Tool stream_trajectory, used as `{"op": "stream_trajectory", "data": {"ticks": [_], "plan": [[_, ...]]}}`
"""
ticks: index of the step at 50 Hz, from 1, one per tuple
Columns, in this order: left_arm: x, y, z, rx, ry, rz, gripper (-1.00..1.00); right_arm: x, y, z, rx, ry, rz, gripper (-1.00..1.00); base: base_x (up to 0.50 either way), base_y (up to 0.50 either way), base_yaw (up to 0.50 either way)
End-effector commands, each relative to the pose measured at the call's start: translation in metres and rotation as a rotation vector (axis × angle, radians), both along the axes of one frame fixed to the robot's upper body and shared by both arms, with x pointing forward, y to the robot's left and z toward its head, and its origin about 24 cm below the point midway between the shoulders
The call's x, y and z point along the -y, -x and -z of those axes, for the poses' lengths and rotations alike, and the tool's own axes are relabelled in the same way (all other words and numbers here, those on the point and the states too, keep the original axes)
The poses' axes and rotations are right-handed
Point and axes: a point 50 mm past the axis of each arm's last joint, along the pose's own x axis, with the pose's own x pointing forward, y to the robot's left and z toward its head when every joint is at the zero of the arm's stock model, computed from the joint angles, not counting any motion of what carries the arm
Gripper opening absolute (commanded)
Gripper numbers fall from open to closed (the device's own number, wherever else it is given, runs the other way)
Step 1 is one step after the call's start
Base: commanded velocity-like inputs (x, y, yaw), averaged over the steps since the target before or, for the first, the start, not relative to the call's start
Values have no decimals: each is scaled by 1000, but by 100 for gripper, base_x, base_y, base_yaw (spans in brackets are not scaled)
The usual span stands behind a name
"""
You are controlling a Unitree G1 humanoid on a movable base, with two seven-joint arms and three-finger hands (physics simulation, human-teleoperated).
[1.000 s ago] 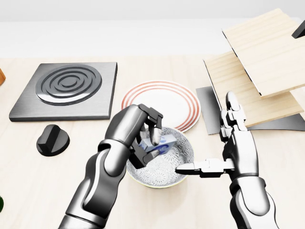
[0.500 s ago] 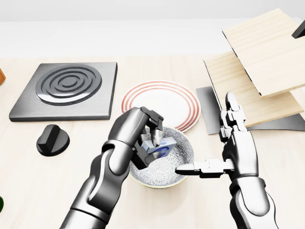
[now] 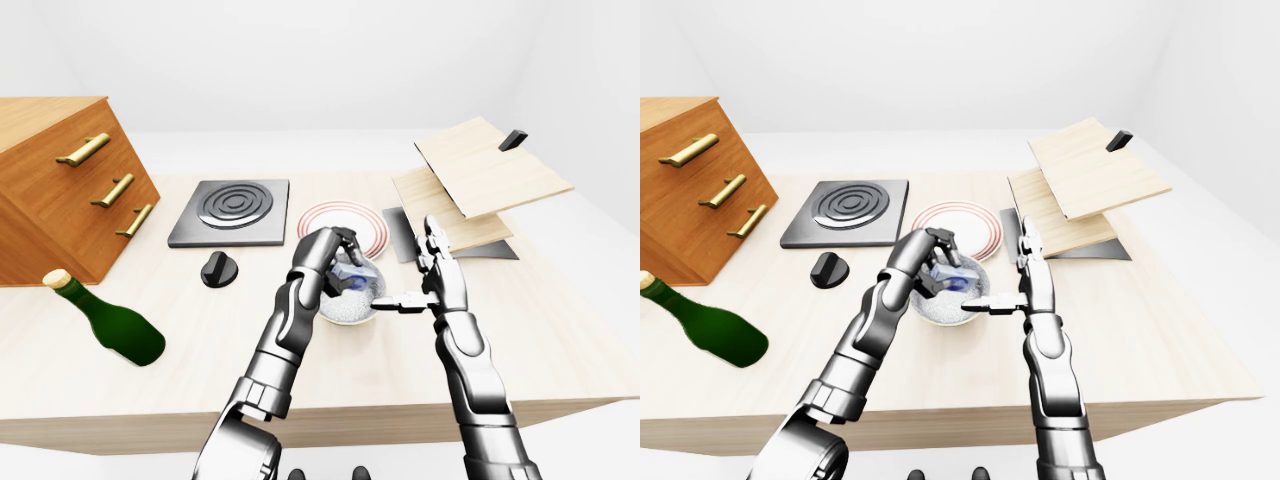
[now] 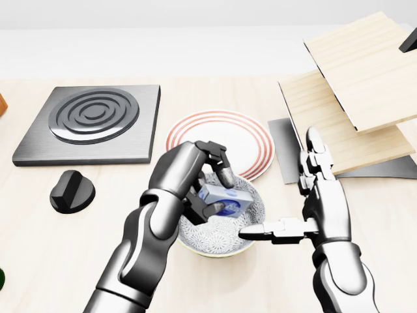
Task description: Pick up the cream cheese and put it in the bowl.
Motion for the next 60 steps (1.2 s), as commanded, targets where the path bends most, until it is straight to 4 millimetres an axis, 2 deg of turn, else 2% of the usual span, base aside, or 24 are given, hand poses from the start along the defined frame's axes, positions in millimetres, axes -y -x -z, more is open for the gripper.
{"op": "stream_trajectory", "data": {"ticks": [1, 17, 24, 28, 46, 49, 52, 53, 54, 57, 60], "plan": [[2, 3, -19, 60, 78, 17, -58, -1, -1, -3, 10, 2, -3, 100, 0, 0, 0], [3, 6, -25, 86, 67, 28, -46, -1, -1, -4, 16, 3, -4, 100, 0, 0, 0], [2, 6, -23, 83, 60, 25, -47, -2, -1, -3, 11, 4, -4, 100, 0, 0, 0], [3, 6, -24, 87, 57, 27, -29, -2, -1, -3, 14, 5, -5, 100, 0, 0, 0], [4, 9, -26, 97, 45, 36, -22, -3, -3, 0, -1, 6, -7, 100, 0, 0, 0], [4, 10, -26, 97, 45, 37, -11, -3, -3, 0, -2, 6, -8, 100, 0, 0, 0], [5, 11, -25, 95, 41, 40, -11, -3, -3, 0, -1, 6, -9, 100, 0, 0, 0], [5, 11, -25, 96, 43, 40, -4, -3, -3, 0, -1, 7, -9, 100, 0, 0, 0], [5, 11, -26, 101, 42, 39, 21, -3, -3, 0, -2, 7, -8, 100, 0, 0, 0], [5, 12, -28, 108, 42, 41, 47, -3, -3, 1, -8, 7, -8, 100, 0, 0, 0], [4, 12, -34, 131, 44, 40, 55, -4, -4, 2, -11, 8, -9, 100, 0, 0, 0]]}}
